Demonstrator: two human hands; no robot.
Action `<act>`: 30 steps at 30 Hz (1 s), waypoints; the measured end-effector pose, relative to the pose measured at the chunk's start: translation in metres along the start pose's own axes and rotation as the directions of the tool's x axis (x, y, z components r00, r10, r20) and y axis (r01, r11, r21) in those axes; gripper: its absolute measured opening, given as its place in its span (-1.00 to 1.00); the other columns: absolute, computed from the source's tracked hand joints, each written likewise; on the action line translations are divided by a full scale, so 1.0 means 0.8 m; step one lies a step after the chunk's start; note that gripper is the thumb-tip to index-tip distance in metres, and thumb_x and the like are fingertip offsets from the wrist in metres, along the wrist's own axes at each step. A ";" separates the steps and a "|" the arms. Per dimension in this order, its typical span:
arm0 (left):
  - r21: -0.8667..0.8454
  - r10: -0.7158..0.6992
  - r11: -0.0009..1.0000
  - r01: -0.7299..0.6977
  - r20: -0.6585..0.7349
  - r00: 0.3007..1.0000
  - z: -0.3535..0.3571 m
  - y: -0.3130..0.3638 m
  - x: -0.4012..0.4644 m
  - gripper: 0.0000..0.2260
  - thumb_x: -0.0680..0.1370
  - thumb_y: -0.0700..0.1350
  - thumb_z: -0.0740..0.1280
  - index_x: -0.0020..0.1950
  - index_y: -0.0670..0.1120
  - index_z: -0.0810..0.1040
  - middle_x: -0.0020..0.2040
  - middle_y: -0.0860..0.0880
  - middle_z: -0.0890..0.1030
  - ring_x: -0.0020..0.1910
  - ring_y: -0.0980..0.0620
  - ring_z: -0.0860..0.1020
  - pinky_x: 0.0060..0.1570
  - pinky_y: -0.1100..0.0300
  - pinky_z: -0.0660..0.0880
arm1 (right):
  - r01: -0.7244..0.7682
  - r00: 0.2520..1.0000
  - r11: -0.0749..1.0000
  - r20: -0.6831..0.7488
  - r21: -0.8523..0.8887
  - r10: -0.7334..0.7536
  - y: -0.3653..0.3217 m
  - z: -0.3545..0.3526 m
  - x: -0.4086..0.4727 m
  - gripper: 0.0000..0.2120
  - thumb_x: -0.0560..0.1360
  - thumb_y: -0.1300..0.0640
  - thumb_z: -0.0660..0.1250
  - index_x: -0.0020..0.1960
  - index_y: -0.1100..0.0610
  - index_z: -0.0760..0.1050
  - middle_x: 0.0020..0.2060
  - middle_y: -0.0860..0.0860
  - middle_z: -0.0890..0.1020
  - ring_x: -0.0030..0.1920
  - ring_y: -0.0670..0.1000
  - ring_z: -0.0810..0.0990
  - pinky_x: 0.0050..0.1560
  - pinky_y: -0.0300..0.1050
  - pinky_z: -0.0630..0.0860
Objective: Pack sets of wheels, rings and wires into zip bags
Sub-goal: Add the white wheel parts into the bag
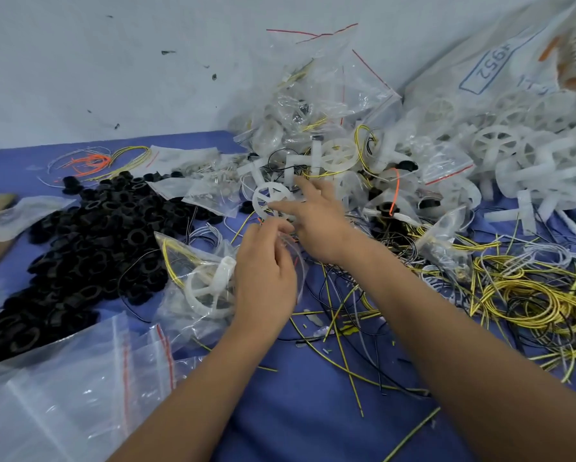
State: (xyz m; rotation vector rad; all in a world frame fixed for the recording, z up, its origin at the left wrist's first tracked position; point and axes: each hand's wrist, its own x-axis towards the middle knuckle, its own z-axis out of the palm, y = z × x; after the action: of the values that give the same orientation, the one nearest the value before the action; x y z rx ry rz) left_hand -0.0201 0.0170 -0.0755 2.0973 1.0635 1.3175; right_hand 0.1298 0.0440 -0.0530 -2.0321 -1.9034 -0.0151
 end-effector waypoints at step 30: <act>-0.391 -0.032 0.917 -0.075 -0.260 0.965 0.000 0.025 -0.006 -0.85 0.59 -0.22 0.31 -0.03 0.04 0.44 -0.21 0.12 0.52 -0.24 0.04 0.51 -0.32 0.17 0.45 | -0.135 0.943 0.378 0.002 0.916 0.334 -0.004 -0.021 -0.117 -0.91 0.54 0.34 0.39 -0.06 0.18 0.63 -0.27 0.20 0.66 -0.45 0.01 0.56 -0.50 -0.18 0.44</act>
State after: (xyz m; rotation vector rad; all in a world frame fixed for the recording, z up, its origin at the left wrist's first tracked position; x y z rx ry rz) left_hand -0.0138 0.0010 -0.0647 1.6694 0.7842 1.6963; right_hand 0.1215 -0.0506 -0.0594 -1.3737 -1.0202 0.7376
